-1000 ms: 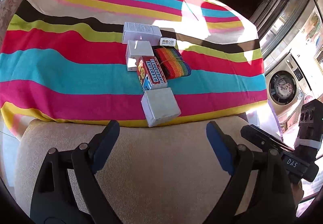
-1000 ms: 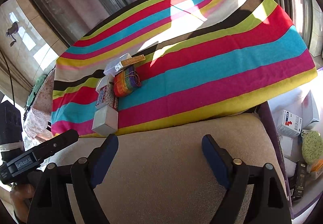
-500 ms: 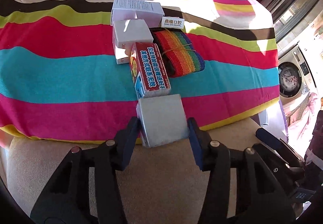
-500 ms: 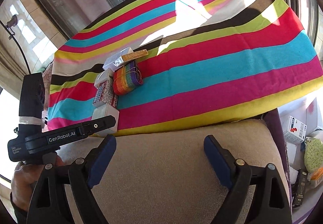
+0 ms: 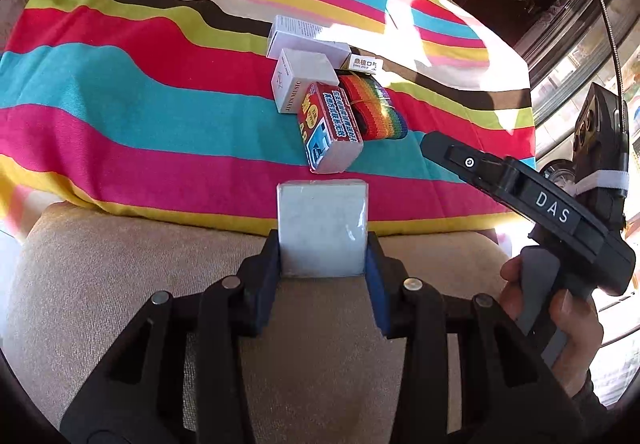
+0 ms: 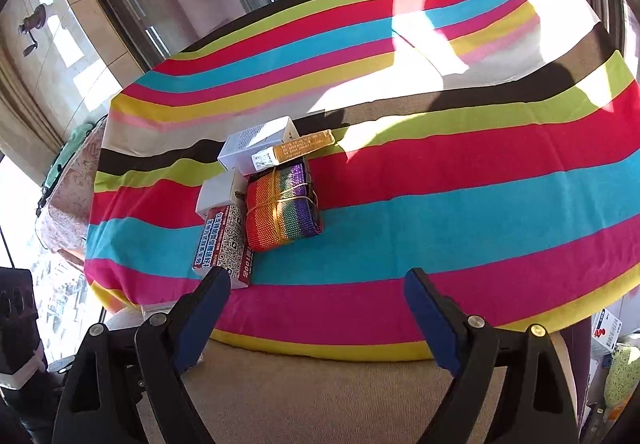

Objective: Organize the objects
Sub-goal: 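Grasp the small white cube box with left tool while right tool grasps the cream oral-care box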

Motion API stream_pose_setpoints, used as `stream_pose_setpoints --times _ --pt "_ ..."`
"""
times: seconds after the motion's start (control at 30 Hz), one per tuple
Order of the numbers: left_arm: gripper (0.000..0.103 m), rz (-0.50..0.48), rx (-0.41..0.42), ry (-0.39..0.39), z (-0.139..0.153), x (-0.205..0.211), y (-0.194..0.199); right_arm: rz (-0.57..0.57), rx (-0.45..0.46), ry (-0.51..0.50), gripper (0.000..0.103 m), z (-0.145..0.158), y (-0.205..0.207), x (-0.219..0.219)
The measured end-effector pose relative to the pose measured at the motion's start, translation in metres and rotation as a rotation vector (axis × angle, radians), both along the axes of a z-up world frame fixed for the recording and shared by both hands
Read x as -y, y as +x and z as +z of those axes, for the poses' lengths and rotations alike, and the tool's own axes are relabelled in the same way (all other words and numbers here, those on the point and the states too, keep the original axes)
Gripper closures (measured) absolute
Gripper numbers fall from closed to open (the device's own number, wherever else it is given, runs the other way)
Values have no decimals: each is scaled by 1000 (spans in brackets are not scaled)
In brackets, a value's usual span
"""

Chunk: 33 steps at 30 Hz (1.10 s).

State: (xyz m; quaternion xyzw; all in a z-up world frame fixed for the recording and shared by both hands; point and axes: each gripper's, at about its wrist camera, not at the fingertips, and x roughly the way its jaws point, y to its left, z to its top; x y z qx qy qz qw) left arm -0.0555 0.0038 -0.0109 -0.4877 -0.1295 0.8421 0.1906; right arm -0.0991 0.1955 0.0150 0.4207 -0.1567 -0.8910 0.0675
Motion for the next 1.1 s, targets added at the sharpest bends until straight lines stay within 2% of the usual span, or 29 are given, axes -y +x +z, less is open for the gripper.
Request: stream_pose_setpoints --times 0.13,0.23,0.5,0.73,0.77,0.8,0.83,0.87,1.0,1.1 --pt "59 12 -20 6 0 0 0 0 -60 8 13 10 -20 6" --pt "59 6 -34 -17 -1 0 3 -22 -90 13 13 15 -37 13" --pt "59 2 -39 -17 -2 0 4 -51 -94 117 13 14 -79 43" --pt "59 0 -40 -15 -1 -2 4 -62 -26 216 14 -3 -112 46" --pt "59 0 -40 -15 -1 -2 5 -57 -23 223 17 -4 -113 45" --pt "59 0 -40 -15 -1 -2 4 -53 -21 218 31 -6 -114 44" --pt "59 -1 -40 -15 -1 -2 5 -50 -15 205 51 -7 -115 41" --pt "59 -2 -41 -16 -1 -3 5 -50 -7 191 60 -9 -115 38" --pt "59 -7 -43 -21 -1 -6 4 -58 -18 163 70 -10 -108 29" --pt "59 -7 -46 -23 -1 -7 3 -57 -33 124 70 -6 -100 21"
